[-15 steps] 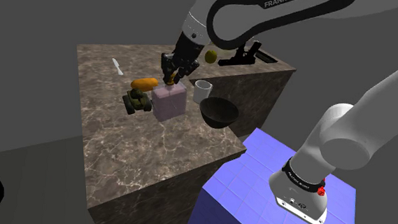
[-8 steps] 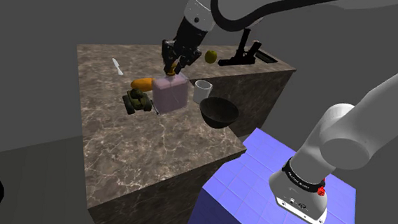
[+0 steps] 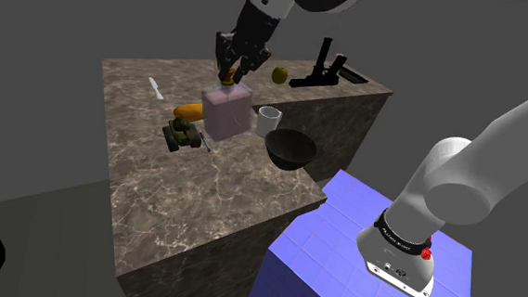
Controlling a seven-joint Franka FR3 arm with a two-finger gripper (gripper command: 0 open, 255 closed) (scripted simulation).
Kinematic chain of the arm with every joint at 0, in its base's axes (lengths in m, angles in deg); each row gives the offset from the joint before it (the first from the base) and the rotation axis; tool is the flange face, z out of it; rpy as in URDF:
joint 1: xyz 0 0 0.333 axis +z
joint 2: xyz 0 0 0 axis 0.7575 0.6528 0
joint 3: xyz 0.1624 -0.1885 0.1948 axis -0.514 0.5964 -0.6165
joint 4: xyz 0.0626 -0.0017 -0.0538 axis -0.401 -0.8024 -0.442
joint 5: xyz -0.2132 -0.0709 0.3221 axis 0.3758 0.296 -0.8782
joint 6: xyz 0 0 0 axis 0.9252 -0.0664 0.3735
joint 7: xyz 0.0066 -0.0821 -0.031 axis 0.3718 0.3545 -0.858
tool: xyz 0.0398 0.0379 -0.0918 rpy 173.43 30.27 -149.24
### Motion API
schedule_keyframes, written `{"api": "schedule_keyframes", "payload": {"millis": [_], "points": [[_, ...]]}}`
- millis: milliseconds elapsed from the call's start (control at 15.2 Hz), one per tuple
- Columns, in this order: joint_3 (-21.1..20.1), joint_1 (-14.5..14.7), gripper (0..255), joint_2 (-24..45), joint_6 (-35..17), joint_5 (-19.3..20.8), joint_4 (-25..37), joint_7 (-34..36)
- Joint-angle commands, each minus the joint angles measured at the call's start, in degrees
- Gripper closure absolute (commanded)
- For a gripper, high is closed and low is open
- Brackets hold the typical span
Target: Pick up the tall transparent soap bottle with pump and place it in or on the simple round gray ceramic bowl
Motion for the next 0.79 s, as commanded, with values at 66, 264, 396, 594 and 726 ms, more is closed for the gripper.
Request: {"api": "schedule_keyframes", "payload": {"millis": [66, 264, 396, 594, 726], "points": [[1.84, -0.27, 255, -3.59, 1.88, -0.92, -1.97, -2.39], [4.75, -0.74, 255, -8.67, 4.25, -1.73, -5.15, -5.94], [6.77, -1.12, 255, -11.87, 6.02, -1.86, -6.94, -8.16], [9.83, -1.91, 255, -16.37, 8.91, -1.55, -9.10, -11.39], [11.91, -2.55, 255, -19.14, 10.97, -1.05, -10.19, -13.48]]}}
